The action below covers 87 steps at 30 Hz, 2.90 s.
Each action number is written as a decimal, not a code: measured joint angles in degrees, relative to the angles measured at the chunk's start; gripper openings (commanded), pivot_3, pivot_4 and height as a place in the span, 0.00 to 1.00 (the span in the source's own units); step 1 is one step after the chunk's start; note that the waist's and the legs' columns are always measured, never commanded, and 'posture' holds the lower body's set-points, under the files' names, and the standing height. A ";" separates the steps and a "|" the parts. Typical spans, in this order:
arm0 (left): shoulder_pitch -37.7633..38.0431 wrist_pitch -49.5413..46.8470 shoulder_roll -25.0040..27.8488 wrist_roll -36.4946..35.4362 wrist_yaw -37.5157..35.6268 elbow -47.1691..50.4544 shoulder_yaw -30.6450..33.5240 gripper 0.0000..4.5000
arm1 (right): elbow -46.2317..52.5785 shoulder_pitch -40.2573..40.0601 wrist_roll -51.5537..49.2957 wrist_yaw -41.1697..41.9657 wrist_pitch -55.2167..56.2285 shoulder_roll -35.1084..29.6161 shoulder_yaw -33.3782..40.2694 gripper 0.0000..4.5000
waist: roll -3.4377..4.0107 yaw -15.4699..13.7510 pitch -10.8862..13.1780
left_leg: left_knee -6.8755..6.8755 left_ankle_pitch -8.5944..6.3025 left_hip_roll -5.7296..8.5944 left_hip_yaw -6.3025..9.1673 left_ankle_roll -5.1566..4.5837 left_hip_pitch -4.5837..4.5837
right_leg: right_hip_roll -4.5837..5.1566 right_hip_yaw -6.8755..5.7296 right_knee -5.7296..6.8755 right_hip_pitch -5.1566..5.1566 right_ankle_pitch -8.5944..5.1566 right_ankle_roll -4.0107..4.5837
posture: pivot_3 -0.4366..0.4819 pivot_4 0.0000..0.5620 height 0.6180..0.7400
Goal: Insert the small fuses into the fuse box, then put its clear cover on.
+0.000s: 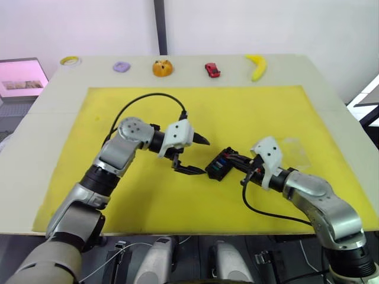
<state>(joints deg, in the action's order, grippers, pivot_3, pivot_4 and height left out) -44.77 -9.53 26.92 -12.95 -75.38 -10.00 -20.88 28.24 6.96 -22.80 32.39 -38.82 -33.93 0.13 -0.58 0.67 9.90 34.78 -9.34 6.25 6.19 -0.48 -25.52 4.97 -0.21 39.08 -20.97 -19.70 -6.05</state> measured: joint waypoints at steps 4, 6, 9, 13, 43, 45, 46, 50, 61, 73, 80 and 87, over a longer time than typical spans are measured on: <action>0.00 0.00 0.00 0.00 0.07 0.05 0.00 0.99 | 0.16 0.59 -0.03 -0.01 -1.93 -0.23 0.00 0.00 | -0.02 -0.01 -0.02 | 0.00 0.00 0.00 0.00 0.00 0.05 | 0.00 0.00 0.00 0.05 0.00 0.00 | 0.48 0.27 0.96; 0.00 0.00 0.00 0.00 0.12 0.13 0.00 0.99 | 0.29 0.63 -0.01 -0.07 -2.24 -0.28 0.01 0.00 | -0.02 -0.03 -0.02 | 0.01 0.00 0.00 0.01 0.00 0.06 | 0.00 0.00 0.00 0.06 0.00 0.00 | 0.48 0.27 0.96; 0.00 -0.01 0.01 0.00 0.18 0.37 0.00 0.99 | 0.77 0.69 -0.01 -0.38 -3.08 -0.37 0.03 0.00 | -0.02 -0.03 -0.03 | 0.01 0.00 0.00 0.01 0.00 0.06 | 0.00 0.00 0.00 0.06 0.00 0.00 | 0.48 0.27 0.96; 0.00 -0.01 0.01 -0.01 0.22 1.03 0.00 0.99 | 0.96 0.79 -0.01 -0.39 -3.47 -0.95 0.02 0.00 | -0.02 -0.10 -0.03 | 0.02 -0.01 0.00 0.01 0.00 0.06 | 0.00 0.00 0.00 0.08 0.00 0.00 | 0.48 0.27 0.96; 0.00 0.00 -0.60 -0.01 0.61 0.96 0.01 0.99 | -0.05 -0.64 1.89 -0.16 0.98 -2.59 -0.88 0.00 | -0.03 -0.21 -0.04 | 0.08 -0.03 0.01 0.03 -0.03 0.08 | 0.01 -0.02 0.00 0.10 -0.01 -0.01 | 0.48 0.27 0.96; 0.00 0.00 -0.61 -0.01 0.63 0.96 0.01 0.99 | 0.28 -0.43 1.84 -0.04 0.40 -2.68 -0.87 0.00 | -0.03 -0.22 -0.04 | 0.08 -0.03 0.01 0.04 -0.03 0.08 | 0.01 -0.02 0.00 0.10 -0.01 -0.01 | 0.48 0.27 0.96; 0.00 0.00 -0.61 -0.01 0.64 0.96 0.01 0.99 | 0.41 -0.37 1.82 -0.01 0.21 -2.70 -0.87 0.00 | -0.03 -0.21 -0.04 | 0.08 -0.03 0.01 0.04 -0.03 0.08 | 0.02 -0.02 0.00 0.09 -0.01 -0.01 | 0.48 0.27 0.96; 0.00 0.00 -0.62 -0.01 0.71 0.96 0.01 0.99 | 0.80 0.04 1.77 0.07 -0.81 -2.71 -0.87 0.00 | -0.03 -0.17 -0.03 | 0.07 -0.03 0.01 0.04 -0.03 0.08 | 0.02 -0.02 0.00 0.09 -0.01 -0.01 | 0.48 0.27 0.96; 0.00 0.08 -0.79 0.00 0.86 0.93 0.01 1.00 | 1.85 1.08 1.17 0.04 -3.32 -2.70 -0.72 0.22 | -0.03 -0.13 -0.03 | 0.07 -0.03 0.01 0.04 -0.03 0.06 | 0.02 -0.02 0.00 0.09 -0.01 -0.01 | 0.48 0.27 0.96; 0.01 0.33 -0.98 0.01 0.90 0.70 0.13 1.00 | 11.13 2.95 -5.04 -0.49 -8.65 -3.38 5.31 0.86 | -0.01 -0.12 -0.02 | 0.05 -0.03 0.01 0.03 -0.03 -0.04 | 0.02 -0.02 -0.01 -0.01 -0.01 -0.01 | 0.48 0.27 0.96; 0.03 0.61 -1.70 0.02 1.26 -0.03 0.31 1.00 | 10.12 3.96 -7.24 -2.15 -8.85 0.57 4.88 0.74 | -0.01 -0.05 -0.02 | 0.04 -0.03 0.01 0.03 -0.03 -0.05 | 0.02 -0.02 0.00 -0.01 -0.01 -0.01 | 0.48 0.27 0.96; 0.03 1.14 -1.86 0.02 1.29 -0.30 0.35 1.00 | 2.70 4.06 -8.08 -2.77 -6.72 5.04 4.61 0.01 | -0.01 -0.04 -0.02 | 0.04 -0.03 0.01 0.03 -0.02 -0.04 | 0.02 -0.01 0.00 -0.01 -0.01 -0.01 | 0.48 0.27 0.96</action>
<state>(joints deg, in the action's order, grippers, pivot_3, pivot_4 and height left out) -44.74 -8.39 25.05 -12.93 -74.09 -10.31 -20.53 30.94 11.02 -30.88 29.62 -45.54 -28.90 4.74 -0.59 0.63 9.88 34.82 -9.37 6.26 6.22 -0.50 -25.56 4.98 -0.22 39.08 -20.98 -19.70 -6.06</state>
